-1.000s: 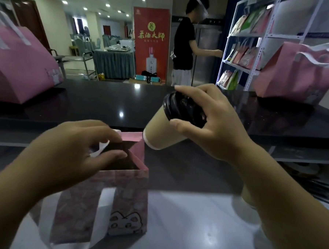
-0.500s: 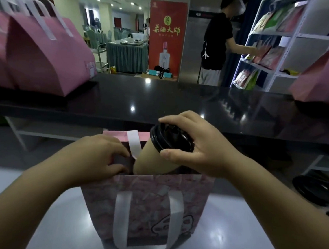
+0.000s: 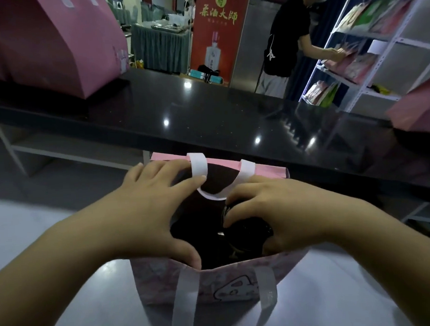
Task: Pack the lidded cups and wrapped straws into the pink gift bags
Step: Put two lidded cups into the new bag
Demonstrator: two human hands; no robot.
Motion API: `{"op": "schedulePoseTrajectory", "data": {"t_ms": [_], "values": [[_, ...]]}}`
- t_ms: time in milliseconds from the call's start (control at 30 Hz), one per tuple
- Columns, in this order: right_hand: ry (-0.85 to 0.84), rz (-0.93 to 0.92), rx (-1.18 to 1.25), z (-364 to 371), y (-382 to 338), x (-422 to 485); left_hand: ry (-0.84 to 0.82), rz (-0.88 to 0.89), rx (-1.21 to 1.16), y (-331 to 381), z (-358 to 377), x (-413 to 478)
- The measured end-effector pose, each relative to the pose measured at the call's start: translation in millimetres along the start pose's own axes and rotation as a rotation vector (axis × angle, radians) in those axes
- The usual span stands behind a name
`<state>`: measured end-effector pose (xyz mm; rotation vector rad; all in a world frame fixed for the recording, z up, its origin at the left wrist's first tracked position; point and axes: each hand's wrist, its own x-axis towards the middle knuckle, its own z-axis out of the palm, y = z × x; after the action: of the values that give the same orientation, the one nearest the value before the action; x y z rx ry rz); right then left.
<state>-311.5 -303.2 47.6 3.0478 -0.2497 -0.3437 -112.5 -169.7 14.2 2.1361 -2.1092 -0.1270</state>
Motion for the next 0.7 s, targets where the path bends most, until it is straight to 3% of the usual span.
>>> {"op": "schedulePoseTrajectory", "data": {"t_ms": [300, 700], "values": [[-0.140, 0.075, -0.023, 31, 11, 29, 0.011, 0.015, -0.032, -3, 5, -3], [-0.209, -0.004, -0.021, 37, 11, 36, 0.001, 0.003, -0.009, -4, 8, 2]]}}
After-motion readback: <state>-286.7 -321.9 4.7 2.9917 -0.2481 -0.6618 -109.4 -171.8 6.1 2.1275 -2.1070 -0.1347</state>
